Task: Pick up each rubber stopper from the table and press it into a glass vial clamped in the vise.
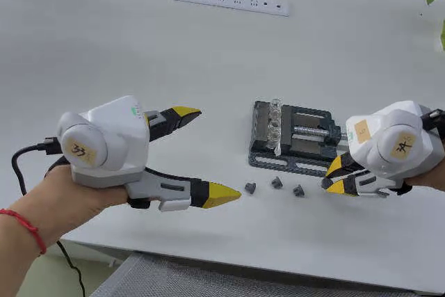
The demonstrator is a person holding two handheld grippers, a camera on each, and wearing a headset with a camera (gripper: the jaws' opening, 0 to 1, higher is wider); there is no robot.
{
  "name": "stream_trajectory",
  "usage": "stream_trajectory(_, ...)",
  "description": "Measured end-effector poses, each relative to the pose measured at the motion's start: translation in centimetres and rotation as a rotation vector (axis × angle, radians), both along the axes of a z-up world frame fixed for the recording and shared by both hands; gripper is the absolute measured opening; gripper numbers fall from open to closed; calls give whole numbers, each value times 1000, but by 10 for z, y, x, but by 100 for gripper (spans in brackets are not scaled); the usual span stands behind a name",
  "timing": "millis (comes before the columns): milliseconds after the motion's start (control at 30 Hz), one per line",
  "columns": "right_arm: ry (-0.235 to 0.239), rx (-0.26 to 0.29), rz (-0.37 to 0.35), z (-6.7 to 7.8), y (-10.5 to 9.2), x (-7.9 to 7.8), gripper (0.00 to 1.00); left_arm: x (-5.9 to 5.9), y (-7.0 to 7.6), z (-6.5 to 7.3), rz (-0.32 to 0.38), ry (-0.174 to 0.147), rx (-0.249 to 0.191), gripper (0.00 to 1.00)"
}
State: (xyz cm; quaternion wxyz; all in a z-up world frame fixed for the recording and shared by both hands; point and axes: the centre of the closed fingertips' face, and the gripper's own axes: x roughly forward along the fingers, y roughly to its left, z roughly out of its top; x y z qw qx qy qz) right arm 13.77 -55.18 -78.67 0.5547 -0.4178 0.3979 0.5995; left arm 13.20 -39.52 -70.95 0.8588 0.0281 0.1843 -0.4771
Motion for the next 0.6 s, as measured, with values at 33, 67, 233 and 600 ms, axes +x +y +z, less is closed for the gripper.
stream_trajectory(33, -3, 4, -1, 6, 2, 1, 7, 0, 0, 0, -2, 0, 1, 86)
stream_trajectory(67, -5, 10, -2, 10, 5, 2, 7, 0, 0, 0, -3, -1, 1, 86)
stream_trajectory(233, -27, 45, -1, 33, 19, 18, 7, -2, -1, 0, -7, -1, -2, 85)
stream_trajectory(600, -79, 83, 27, 70, 54, 57, 7, -4, -1, 1, -13, -2, -6, 84)
